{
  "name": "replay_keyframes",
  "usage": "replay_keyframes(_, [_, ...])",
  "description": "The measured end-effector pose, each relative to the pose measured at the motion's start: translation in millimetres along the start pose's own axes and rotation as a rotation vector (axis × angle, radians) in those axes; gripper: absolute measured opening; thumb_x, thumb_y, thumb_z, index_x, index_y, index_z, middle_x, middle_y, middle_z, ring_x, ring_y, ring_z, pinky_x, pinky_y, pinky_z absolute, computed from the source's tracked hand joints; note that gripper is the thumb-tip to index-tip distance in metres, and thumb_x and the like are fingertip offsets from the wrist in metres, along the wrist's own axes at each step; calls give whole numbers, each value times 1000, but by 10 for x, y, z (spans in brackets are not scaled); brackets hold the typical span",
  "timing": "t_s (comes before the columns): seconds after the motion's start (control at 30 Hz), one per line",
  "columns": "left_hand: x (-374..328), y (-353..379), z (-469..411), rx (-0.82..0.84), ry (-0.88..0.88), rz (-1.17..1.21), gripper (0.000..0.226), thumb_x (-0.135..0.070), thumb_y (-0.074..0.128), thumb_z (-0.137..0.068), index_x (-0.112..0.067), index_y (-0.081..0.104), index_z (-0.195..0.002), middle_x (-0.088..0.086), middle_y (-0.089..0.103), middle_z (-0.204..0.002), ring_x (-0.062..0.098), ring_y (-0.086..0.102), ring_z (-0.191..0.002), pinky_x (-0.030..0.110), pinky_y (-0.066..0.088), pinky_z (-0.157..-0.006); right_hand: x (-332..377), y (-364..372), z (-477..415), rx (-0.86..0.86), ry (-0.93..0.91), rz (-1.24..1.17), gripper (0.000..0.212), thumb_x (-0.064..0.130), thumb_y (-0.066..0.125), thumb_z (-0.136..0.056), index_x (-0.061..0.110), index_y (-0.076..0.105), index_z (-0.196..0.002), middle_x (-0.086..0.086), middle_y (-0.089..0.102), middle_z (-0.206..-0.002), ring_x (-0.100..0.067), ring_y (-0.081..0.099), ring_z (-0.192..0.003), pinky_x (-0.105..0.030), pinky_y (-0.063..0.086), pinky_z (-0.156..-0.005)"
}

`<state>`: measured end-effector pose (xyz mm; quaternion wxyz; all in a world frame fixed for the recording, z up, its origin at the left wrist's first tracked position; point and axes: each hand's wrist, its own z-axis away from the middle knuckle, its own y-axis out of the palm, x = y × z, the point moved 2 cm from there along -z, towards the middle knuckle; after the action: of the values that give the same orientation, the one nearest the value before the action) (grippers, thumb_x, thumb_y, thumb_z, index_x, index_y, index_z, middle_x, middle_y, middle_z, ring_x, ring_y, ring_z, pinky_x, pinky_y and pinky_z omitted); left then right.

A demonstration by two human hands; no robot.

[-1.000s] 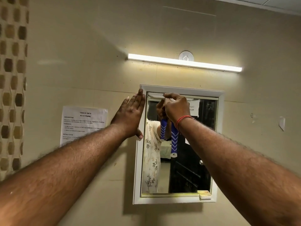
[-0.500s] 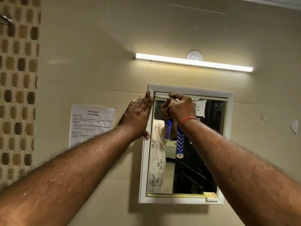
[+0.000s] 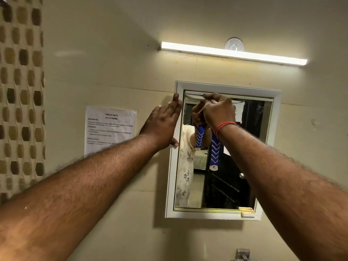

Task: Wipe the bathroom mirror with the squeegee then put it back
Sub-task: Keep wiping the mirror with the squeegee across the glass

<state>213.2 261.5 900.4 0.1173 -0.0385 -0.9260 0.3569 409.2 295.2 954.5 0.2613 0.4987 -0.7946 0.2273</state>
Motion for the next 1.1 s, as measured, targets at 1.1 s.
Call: replay_keyframes(1.1, [-356, 1262, 1622, 91, 80, 195, 173, -44, 112, -48, -5, 3, -178, 13, -13, -187, 30, 25, -157, 48, 42, -126, -1392, 196, 1875, 43, 298, 94, 30, 29, 65, -102, 45, 77, -124, 10, 80, -110, -10, 75, -100, -39, 66, -92])
